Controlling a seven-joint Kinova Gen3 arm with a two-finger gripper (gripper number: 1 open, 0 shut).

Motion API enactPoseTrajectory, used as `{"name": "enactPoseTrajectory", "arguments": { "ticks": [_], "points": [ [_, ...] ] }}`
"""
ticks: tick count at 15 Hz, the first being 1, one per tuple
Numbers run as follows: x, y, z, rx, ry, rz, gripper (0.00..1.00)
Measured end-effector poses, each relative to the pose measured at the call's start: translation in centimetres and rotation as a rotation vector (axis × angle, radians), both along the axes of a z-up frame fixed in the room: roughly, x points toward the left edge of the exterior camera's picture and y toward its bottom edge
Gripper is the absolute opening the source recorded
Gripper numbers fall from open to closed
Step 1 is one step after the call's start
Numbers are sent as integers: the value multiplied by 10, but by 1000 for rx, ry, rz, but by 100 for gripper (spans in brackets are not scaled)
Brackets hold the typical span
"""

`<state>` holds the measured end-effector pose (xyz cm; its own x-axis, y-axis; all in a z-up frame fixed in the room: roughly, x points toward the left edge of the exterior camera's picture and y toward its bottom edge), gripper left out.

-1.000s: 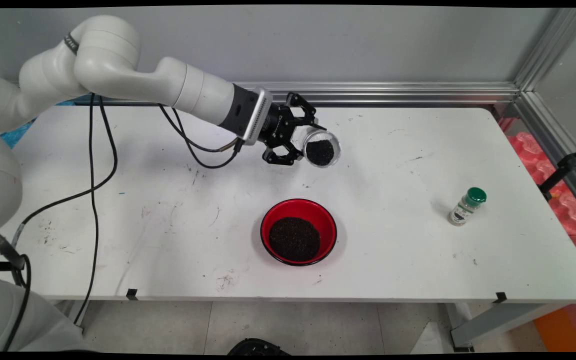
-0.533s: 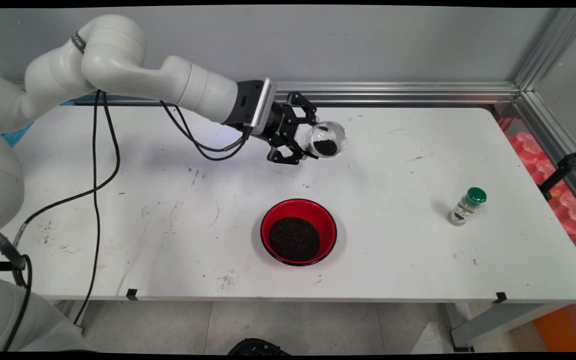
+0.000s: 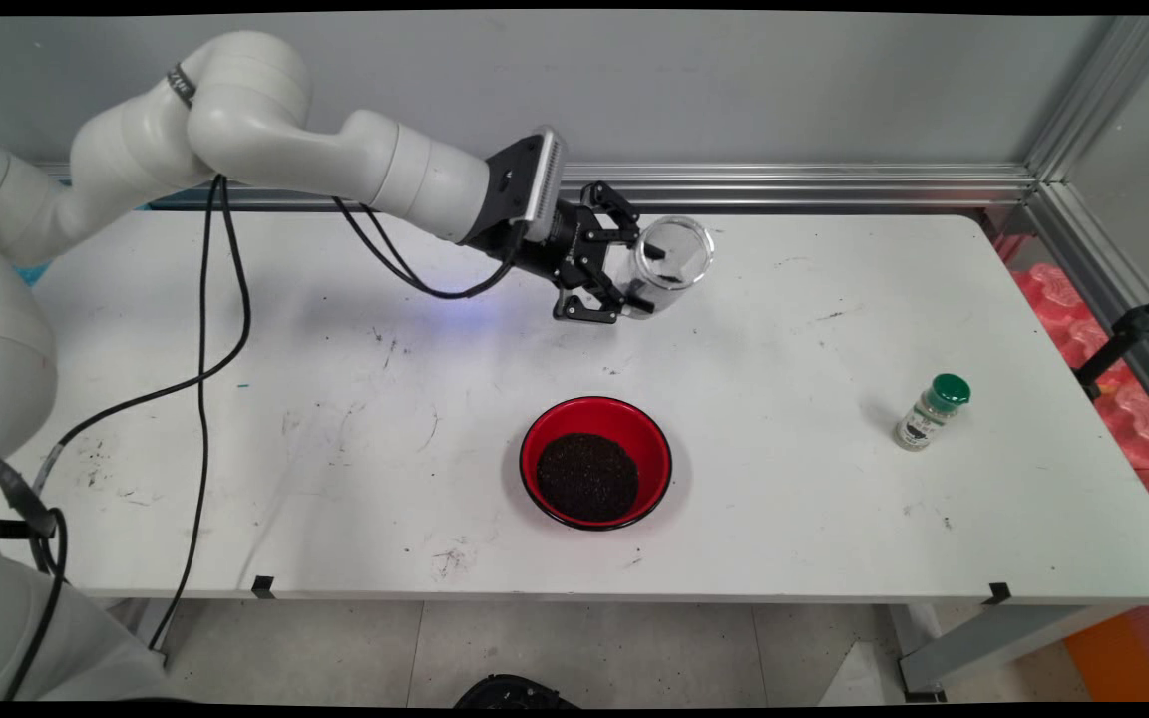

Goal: Pour the black seasoning powder in the red bowl, then place the picked object on the table

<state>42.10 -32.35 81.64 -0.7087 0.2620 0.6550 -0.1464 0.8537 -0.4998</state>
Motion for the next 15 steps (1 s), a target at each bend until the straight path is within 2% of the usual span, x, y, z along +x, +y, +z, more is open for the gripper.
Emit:
{"name": "enactPoseTrajectory", "arguments": {
  "ticks": [8,15],
  "points": [
    [-14,-20,-9,116,91,66,0],
    [-36,-37,-18,198,167,92,0]
  ]
}}
